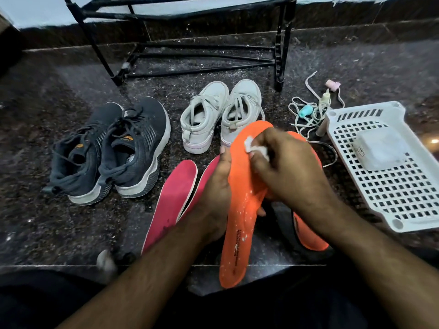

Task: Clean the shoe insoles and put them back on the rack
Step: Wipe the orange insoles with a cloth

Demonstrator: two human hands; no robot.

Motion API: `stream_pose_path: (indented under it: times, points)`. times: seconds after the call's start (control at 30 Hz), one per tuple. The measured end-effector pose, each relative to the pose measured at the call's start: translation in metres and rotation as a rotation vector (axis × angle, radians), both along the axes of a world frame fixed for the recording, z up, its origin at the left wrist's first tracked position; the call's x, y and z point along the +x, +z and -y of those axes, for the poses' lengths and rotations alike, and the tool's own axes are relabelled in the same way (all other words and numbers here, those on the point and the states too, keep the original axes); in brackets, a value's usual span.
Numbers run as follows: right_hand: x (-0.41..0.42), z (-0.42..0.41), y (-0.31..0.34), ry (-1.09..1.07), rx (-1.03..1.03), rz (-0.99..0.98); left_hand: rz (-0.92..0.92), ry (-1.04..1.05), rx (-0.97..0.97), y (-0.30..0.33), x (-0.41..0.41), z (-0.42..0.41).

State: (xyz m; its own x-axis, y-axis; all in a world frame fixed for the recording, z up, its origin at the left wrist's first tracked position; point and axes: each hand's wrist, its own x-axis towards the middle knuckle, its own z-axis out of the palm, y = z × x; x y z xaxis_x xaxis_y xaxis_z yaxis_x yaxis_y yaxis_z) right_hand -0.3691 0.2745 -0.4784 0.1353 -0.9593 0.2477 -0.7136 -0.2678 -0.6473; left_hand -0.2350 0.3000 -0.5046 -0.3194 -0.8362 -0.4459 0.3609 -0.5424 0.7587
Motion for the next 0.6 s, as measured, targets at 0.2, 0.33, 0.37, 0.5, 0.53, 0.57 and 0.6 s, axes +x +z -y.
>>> stream_pose_path:
  times: [0.2, 0.33, 0.37, 0.5, 0.53, 0.57, 0.6]
  points:
    - [0.027, -0.03, -0.005, 0.321, 0.095, -0.062, 0.006, 0.227, 0.054, 0.0, 0.013, 0.011]
    - [0.01, -0.016, 0.002, 0.267, 0.122, -0.029, -0.071, 0.207, 0.075, 0.006, 0.012, 0.012]
    - [0.003, -0.011, 0.004, 0.212, 0.114, -0.006, -0.067, 0.193, 0.078, 0.007, 0.013, 0.012]
    - [-0.02, 0.003, 0.013, -0.002, 0.089, 0.04, 0.03, 0.107, 0.022, 0.007, 0.017, 0.012]
    - [-0.023, 0.005, 0.013, -0.032, 0.094, 0.019, 0.03, 0.103, 0.026, 0.008, 0.017, 0.012]
    - [-0.024, 0.006, 0.012, -0.045, 0.104, -0.003, 0.031, 0.097, 0.034, 0.009, 0.018, 0.011]
    - [-0.023, 0.007, 0.011, -0.043, 0.113, -0.018, 0.049, 0.093, 0.038, 0.01, 0.018, 0.011]
